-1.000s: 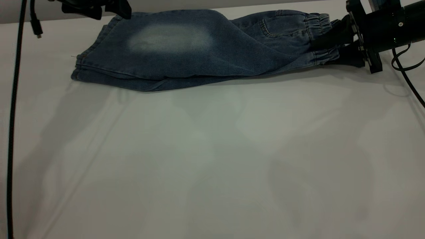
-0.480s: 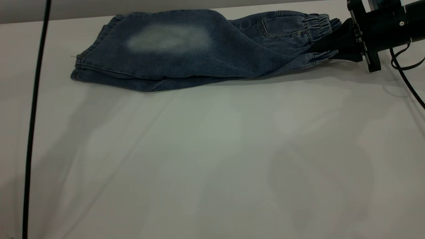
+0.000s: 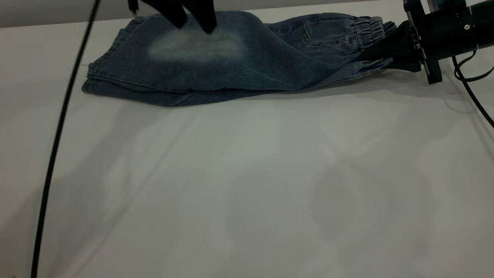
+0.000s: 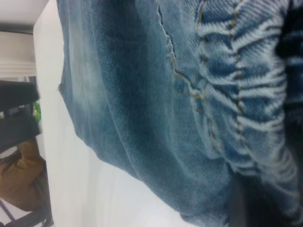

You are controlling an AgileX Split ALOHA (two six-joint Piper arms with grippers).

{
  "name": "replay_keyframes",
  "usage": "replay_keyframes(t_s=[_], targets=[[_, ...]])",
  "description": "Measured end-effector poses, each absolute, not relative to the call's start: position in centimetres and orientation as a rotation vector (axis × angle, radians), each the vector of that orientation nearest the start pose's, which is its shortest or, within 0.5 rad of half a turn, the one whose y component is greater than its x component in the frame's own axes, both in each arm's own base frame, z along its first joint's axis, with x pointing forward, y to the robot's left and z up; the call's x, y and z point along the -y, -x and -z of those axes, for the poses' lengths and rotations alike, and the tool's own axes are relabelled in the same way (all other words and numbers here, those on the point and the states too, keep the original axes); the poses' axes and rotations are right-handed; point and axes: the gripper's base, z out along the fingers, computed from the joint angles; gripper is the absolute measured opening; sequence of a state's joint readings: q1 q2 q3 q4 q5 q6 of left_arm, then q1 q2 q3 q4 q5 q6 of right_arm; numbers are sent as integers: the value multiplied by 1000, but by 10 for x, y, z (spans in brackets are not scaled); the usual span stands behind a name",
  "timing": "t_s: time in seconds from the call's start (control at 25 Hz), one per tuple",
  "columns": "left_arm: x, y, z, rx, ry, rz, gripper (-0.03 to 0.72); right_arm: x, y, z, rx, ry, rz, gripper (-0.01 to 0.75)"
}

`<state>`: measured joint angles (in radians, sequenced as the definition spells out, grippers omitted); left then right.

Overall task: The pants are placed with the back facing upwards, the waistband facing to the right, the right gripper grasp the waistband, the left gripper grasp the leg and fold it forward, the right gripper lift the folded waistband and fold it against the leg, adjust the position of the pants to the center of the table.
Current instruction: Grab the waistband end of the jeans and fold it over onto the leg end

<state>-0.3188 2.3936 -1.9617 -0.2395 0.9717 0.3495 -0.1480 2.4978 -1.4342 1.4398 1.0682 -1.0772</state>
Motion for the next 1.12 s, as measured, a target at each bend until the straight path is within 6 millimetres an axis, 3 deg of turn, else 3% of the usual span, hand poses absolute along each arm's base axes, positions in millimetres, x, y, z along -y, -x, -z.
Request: replay_keyframes(t_s=[0.2, 0.8, 1.0, 1.12], targets=[[177, -474, -111, -2770, -794, 288, 527, -17, -430, -25, -2464, -194, -1468, 42], [173, -475, -73, -2825, -800, 223, 509, -18, -430, -27, -2450, -206, -1503, 42], [173, -475, -69, -2829, -799, 222, 509, -24, -431, -40, -2398, -205, -1589, 42], [174, -475, -68, -2831, -799, 224, 509, -39, -432, -54, -2387, -132, -1605, 42]])
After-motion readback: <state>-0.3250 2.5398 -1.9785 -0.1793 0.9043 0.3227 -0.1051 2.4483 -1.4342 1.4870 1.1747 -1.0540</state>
